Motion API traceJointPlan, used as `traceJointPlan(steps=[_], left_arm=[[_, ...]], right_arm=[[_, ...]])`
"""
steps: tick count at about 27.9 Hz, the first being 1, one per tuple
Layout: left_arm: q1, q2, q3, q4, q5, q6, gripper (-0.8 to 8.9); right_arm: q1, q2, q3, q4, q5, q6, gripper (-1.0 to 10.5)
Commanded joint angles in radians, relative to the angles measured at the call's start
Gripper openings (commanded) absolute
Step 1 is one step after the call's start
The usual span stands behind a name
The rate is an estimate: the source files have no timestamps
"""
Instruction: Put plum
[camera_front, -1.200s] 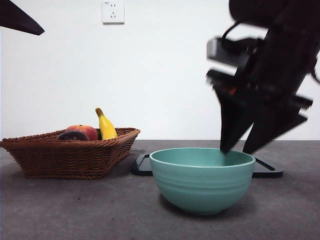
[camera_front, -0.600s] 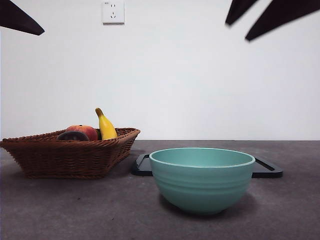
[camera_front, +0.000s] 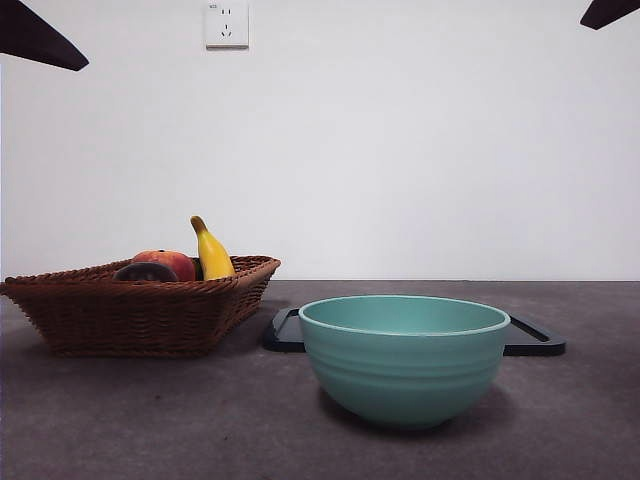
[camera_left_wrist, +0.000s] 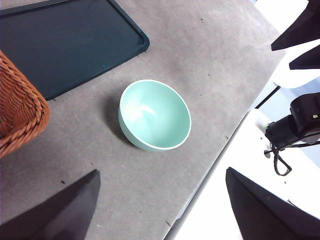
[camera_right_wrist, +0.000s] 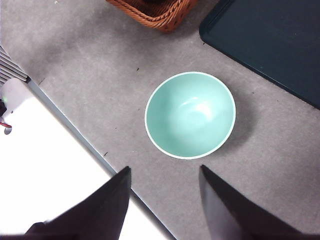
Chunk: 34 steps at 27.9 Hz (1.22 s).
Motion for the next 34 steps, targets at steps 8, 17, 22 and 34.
traceJointPlan(steps=[8,17,22,34], left_arm=[[-0.005,0.006,0.012,0.005,0.006,0.014,4.03],[-0.005,0.006,0.012,0.005,0.005,0.014,1.76],[-0.005,0.006,0.012,0.005,0.006,0.014,0.07],[-0.005,0.006,0.012,0.005,0.006,0.014,0.07]], right_arm=[[0.006,0.008,0.014,0.005,-0.003,-0.013,2.2],[0.006,0.008,0.014,0.005,-0.003,-0.015,1.1],[0.006,0.008,0.014,0.004,-0.002,-0.016,0.1],[0.006,0.008,0.014,0.006,-0.002,-0.015,0.1]])
